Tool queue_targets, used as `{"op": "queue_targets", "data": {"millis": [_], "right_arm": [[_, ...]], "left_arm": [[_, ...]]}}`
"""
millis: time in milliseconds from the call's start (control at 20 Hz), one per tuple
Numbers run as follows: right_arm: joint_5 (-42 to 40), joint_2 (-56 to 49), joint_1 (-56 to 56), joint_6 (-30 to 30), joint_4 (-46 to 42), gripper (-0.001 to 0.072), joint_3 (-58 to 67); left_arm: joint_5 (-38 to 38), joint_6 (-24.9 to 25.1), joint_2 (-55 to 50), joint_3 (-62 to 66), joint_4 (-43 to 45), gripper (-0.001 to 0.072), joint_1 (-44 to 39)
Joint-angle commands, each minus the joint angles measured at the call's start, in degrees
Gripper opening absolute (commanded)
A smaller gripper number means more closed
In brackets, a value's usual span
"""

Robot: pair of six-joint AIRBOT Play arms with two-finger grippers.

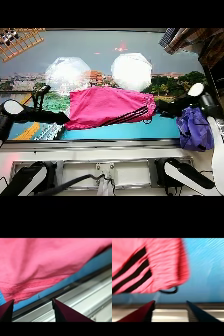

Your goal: Fold the clothes and pants, and hang the long-sleeved shirts on hangers.

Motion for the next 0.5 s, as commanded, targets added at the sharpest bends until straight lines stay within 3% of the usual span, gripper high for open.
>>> {"op": "queue_targets", "data": {"millis": [0, 50, 200, 300, 450], "right_arm": [[-5.38, 3.28, -7.74, 1.05, 1.90, 0.0526, -0.76], [-6.32, 2.29, -10.32, 0.07, 5.97, 0.0550, -0.76], [-7.48, -4.37, -14.69, -11.47, 24.28, 0.0704, -0.76], [-7.04, -9.57, -14.67, -16.41, 29.27, 0.0705, -0.76], [-7.93, -14.95, -14.71, -19.76, 28.28, 0.0705, -0.76]], "left_arm": [[2.62, -6.58, 1.84, 1.25, -2.45, 0.0506, 2.49], [4.74, -6.62, 2.62, 2.03, -6.21, 0.0506, 2.80], [12.70, -3.80, 3.82, 2.62, -26.05, 0.0504, 1.36], [15.45, -0.39, 3.65, 2.62, -33.73, 0.0481, -1.44], [16.11, -0.39, 3.67, 2.62, -33.55, 0.0480, -5.95]]}}
